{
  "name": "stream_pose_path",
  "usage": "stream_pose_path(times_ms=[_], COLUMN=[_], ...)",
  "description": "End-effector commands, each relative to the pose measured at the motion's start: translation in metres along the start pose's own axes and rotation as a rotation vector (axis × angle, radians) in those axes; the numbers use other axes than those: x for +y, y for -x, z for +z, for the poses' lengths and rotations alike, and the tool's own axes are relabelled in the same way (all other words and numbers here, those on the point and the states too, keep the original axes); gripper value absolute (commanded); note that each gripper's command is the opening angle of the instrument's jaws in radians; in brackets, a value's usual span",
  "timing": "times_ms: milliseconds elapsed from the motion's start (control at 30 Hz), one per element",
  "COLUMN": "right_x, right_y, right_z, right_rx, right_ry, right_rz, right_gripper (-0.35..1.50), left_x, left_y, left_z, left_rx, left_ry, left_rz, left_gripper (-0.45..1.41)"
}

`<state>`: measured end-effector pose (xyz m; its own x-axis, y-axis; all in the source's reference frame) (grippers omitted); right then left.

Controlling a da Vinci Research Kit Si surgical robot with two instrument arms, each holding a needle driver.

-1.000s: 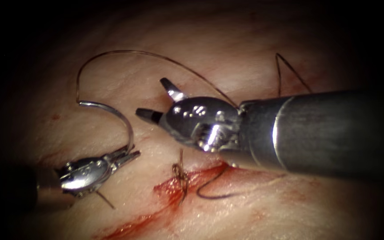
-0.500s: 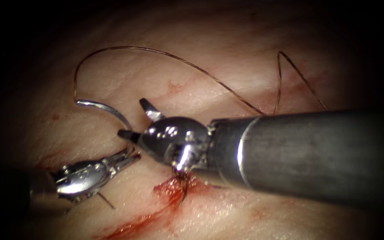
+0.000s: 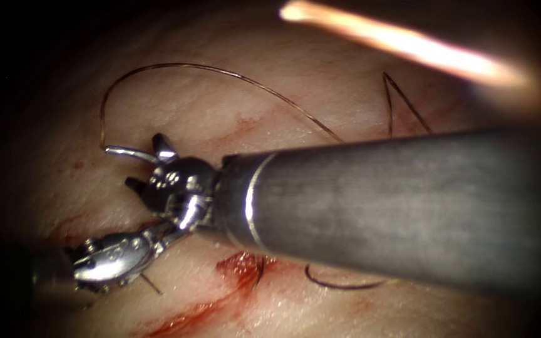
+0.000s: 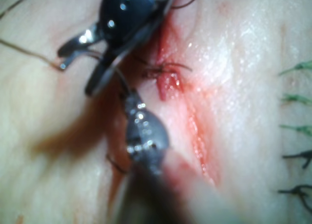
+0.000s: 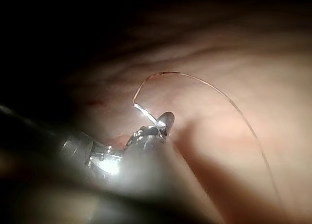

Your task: Wound Closure

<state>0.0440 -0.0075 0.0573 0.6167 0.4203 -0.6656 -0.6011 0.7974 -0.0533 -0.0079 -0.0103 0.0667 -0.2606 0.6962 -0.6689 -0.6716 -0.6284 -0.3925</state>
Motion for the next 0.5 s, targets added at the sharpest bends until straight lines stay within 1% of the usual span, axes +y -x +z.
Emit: stream_pose_path(times_ms=[33,133,233,267,300,333,400,433,500], right_x=[-0.0003,-0.0002,-0.0004,-0.0004,-0.0005,-0.0005,-0.0005,-0.0005,-0.0004], right_y=[0.0003,0.0005,0.0003,0.0003,0.0003,0.0003,0.0003,0.0004,0.0004], right_z=[0.0005,0.0005,0.0004,0.0004,0.0003,0.0003,0.0001,0.0001,0.0000], right_rx=[0.004,0.002,0.010,0.010,0.009,0.009,0.009,0.009,0.009], right_ry=[0.002,0.008,-0.001,-0.001,-0.002,-0.002,-0.007,-0.011,-0.023], right_rz=[-0.001,-0.012,-0.013,-0.013,-0.025,-0.025,-0.032,-0.032,-0.050], right_gripper=[1.40,1.38,1.26,1.26,1.20,1.20,1.10,0.93,0.76], left_x=[0.0005,0.0006,0.0006,0.0006,0.0006,0.0006,0.0006,0.0006,0.0007], left_y=[0.0006,0.0005,0.0005,0.0005,0.0005,0.0005,0.0005,0.0005,0.0005], left_z=[0.0005,0.0005,0.0006,0.0006,0.0006,0.0006,0.0006,0.0005,0.0005], left_rx=[-0.001,0.002,0.004,0.004,0.004,0.004,0.004,0.007,0.007], left_ry=[0.004,0.003,0.002,0.002,0.002,0.002,0.002,0.002,0.002], left_rz=[-0.001,-0.002,0.004,0.004,0.004,0.004,0.004,0.003,0.009], left_gripper=[-0.45,-0.43,-0.40,-0.40,-0.40,-0.40,-0.40,-0.40,-0.42])
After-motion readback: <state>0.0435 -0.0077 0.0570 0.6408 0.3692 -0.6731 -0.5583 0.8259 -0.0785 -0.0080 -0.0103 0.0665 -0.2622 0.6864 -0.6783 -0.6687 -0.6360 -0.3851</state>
